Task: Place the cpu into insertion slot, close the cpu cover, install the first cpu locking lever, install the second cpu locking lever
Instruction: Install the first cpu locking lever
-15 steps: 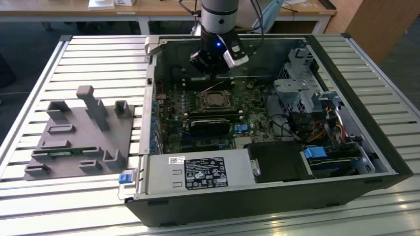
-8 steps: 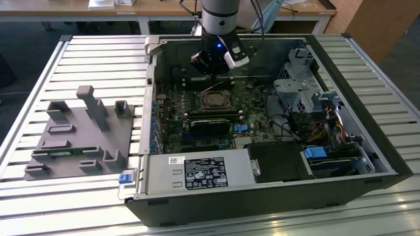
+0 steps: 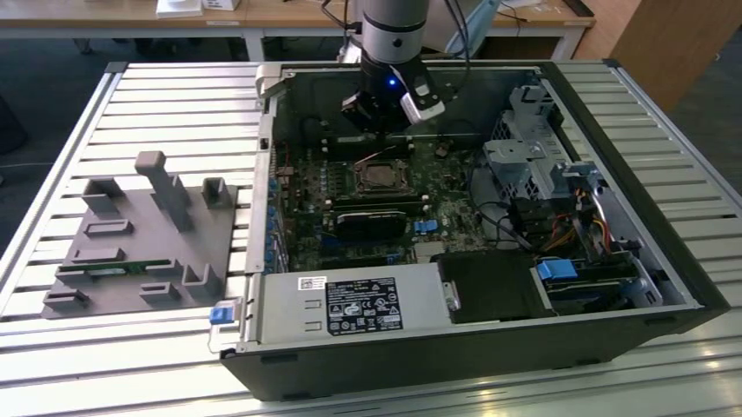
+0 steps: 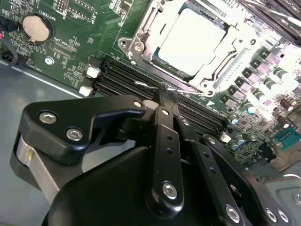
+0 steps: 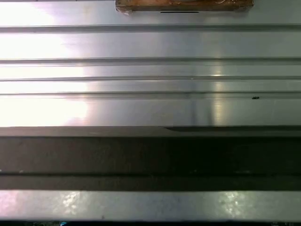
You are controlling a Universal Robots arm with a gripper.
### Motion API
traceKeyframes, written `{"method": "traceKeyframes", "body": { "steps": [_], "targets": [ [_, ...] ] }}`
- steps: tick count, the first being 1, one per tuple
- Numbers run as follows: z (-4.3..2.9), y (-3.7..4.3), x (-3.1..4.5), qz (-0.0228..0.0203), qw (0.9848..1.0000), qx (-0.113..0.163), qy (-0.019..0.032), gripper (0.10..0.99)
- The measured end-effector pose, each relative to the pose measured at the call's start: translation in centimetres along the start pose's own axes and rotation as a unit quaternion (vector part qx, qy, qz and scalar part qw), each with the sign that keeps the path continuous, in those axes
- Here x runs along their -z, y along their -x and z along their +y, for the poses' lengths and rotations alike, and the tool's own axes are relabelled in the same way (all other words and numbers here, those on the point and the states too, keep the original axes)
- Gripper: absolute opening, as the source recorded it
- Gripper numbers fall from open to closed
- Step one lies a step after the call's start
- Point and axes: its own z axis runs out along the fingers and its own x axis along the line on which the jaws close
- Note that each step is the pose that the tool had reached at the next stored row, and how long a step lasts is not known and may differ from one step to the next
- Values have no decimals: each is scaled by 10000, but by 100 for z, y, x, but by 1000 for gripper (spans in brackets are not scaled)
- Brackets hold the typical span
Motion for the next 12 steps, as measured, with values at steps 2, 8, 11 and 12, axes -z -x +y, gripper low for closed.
{"method": "traceKeyframes", "body": {
  "steps": [2, 8, 11, 12],
  "targets": [
    [-1, 5, -12, 0, 10000, 0, 0, 106],
    [-3, 31, -51, 0, 10000, 0, 0, 106],
    [-2, 58, -60, 0, 10000, 0, 0, 106],
    [-3, 67, -63, 0, 10000, 0, -1, 106]
  ]
}}
